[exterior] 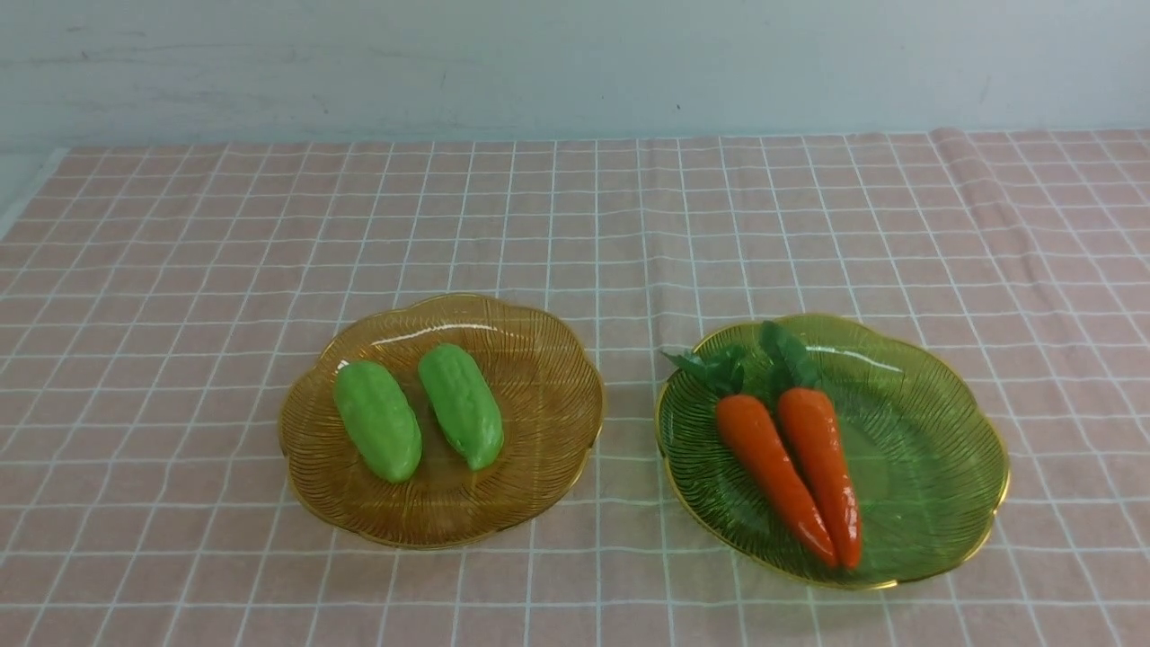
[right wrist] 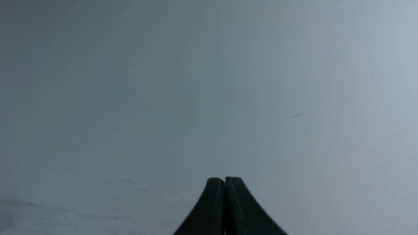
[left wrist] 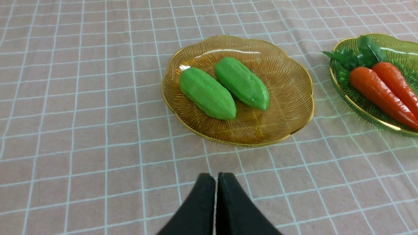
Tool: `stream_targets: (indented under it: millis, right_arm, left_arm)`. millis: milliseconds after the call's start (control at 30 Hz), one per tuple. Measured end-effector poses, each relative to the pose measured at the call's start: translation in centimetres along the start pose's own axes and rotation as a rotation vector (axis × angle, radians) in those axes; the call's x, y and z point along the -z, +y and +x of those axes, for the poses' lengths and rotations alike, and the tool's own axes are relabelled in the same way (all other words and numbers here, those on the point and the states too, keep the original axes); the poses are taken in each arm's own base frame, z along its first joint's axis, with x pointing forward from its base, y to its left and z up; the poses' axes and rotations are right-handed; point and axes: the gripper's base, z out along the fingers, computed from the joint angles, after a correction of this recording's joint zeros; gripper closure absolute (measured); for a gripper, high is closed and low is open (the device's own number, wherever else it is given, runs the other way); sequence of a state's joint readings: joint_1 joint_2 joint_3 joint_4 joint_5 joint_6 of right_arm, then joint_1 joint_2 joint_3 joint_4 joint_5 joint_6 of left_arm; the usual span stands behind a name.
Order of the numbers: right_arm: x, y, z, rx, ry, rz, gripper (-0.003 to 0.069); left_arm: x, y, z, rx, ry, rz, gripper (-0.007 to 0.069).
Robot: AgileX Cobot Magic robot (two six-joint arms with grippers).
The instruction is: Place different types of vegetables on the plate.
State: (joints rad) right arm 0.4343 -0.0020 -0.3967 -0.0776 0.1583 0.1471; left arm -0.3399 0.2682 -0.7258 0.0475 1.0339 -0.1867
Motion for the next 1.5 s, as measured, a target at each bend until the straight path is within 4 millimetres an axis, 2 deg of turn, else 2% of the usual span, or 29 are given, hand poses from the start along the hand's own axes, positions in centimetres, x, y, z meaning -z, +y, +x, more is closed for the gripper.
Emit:
stream_targets:
  millis: [167, 600, 867, 967, 1000, 1033, 1100, 1267, 1333, 1367, 1433, 1500]
  right_arm:
    - [0.0, 0.0, 0.0, 0.001, -0.001, 0.0, 0.0674]
    - [0.0, 0.0, 0.0, 0.001, -0.001, 0.0, 0.0674]
    - [0.0, 0.0, 0.0, 0.001, -0.001, 0.0, 0.0674]
    - [0.0, 0.0, 0.0, 0.001, -0.002, 0.0, 0.0674]
    - [0.0, 0.0, 0.0, 0.001, -0.002, 0.0, 0.0674]
    - [0.0, 0.0, 0.0, 0.001, -0.002, 0.0, 0.0674]
    - [0.0, 0.0, 0.0, 0.001, -0.002, 0.0, 0.0674]
    - [0.0, 0.0, 0.0, 0.001, -0.003, 0.0, 0.0674]
    - [0.0, 0.0, 0.0, 0.001, -0.004, -0.001, 0.0674]
    - [0.0, 0.0, 0.0, 0.001, -0.004, -0.001, 0.0674]
    - [0.0, 0.0, 0.0, 0.001, -0.004, -0.001, 0.0674]
    - [0.0, 0.0, 0.0, 0.001, -0.005, -0.001, 0.0674]
  left_arm:
    - [0.5, 0.2, 0.7, 0.006, -0.029, 0.003, 0.0628]
    - [0.5, 0.2, 0.8, 0.004, -0.022, -0.002, 0.0628]
    - [-0.5, 0.5, 1.8, -0.011, -0.067, -0.029, 0.0628]
    - [-1.6, 0.7, 2.9, -0.003, -0.159, -0.076, 0.0628]
    - [-2.5, 1.0, 3.8, -0.003, -0.206, -0.115, 0.0628]
    - [-2.5, 1.0, 3.8, -0.003, -0.206, -0.115, 0.0628]
    - [-4.0, 1.4, 5.6, 0.003, -0.261, -0.173, 0.0628]
    - [-6.8, 2.3, 9.0, 0.018, -0.262, -0.243, 0.0628]
    - [-8.7, 2.8, 11.3, 0.026, -0.205, -0.257, 0.0628]
    - [-9.0, 2.9, 11.7, 0.027, -0.195, -0.257, 0.0628]
    - [-10.3, 3.2, 13.7, 0.032, -0.133, -0.259, 0.0628]
    - [-10.5, 3.2, 13.5, 0.024, -0.18, -0.253, 0.0628]
